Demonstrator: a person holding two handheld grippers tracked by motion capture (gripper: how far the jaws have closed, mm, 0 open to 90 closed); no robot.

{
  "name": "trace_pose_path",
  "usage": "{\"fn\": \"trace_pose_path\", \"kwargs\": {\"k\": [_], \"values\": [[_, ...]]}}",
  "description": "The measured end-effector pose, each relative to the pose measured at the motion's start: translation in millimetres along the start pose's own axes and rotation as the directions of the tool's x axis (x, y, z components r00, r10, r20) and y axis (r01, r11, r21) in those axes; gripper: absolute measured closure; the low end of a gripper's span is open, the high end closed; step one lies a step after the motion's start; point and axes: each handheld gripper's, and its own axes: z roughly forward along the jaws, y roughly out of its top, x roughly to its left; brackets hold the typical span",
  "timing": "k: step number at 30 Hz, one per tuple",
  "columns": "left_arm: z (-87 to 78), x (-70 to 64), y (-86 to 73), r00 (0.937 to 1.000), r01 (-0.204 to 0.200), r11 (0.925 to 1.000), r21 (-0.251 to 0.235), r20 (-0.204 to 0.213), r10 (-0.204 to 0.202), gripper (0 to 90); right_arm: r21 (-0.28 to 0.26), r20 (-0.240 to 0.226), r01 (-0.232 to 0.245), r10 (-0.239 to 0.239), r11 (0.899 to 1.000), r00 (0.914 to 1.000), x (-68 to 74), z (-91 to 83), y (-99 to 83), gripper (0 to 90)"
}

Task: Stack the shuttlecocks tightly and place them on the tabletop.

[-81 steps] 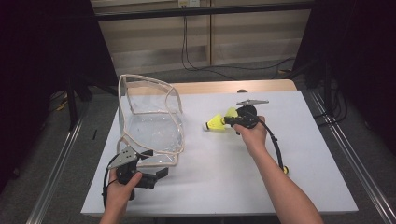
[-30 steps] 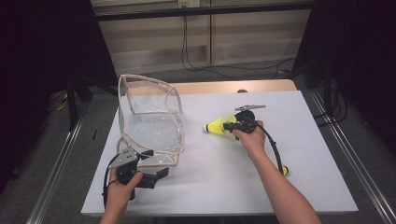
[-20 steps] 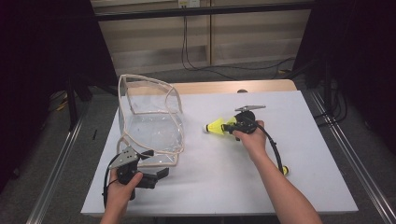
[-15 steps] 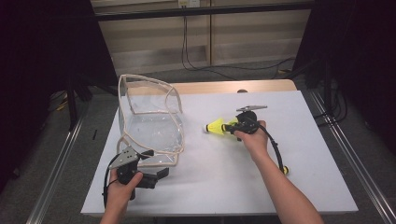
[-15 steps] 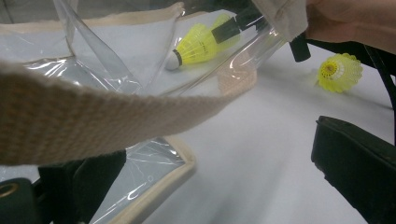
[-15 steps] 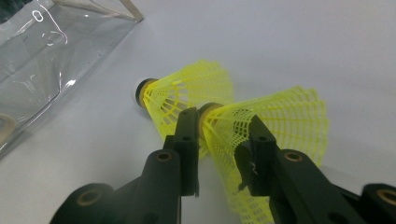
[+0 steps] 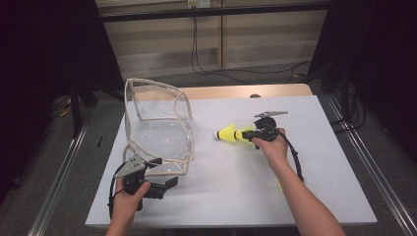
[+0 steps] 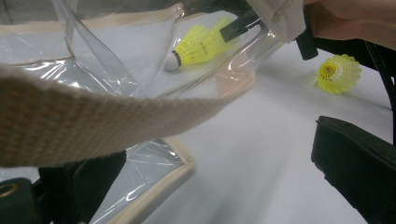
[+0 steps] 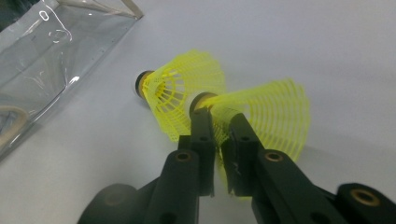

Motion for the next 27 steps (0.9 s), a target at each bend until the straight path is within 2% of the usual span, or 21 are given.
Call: {"fn": "trace_pose_path", "kwargs": {"k": [3,9,20,27], "values": [[-0.1,-0.4,0.4,1.0,-0.001,1.0,-0.004,0.002,0.001,3.3,0.001,-0.023,-0.016,0.016,1.0,0.9996,-1.1,-0.3,-0.7,90.0],[0.1,-0.1,0.2,1.0,-0.002,1.0,-0.002,0.001,0.002,3.3,-0.015,-0.052,-0.028,0.027,0.999,0.9983,1.0,-0.3,0.7,90.0],[0.5,-0.7,-0.1,1.0,0.006,1.0,-0.004,-0.001,-0.006,3.3,-0.034,-0.069,0.003,-0.005,0.999,0.9976,3.5,2.6,6.3,90.0],[0.8,-0.7,-0.4,1.0,0.005,1.0,-0.005,0.001,-0.005,3.3,-0.041,-0.077,0.004,-0.007,0.999,0.997,6.4,5.3,9.3,90.0]]}}
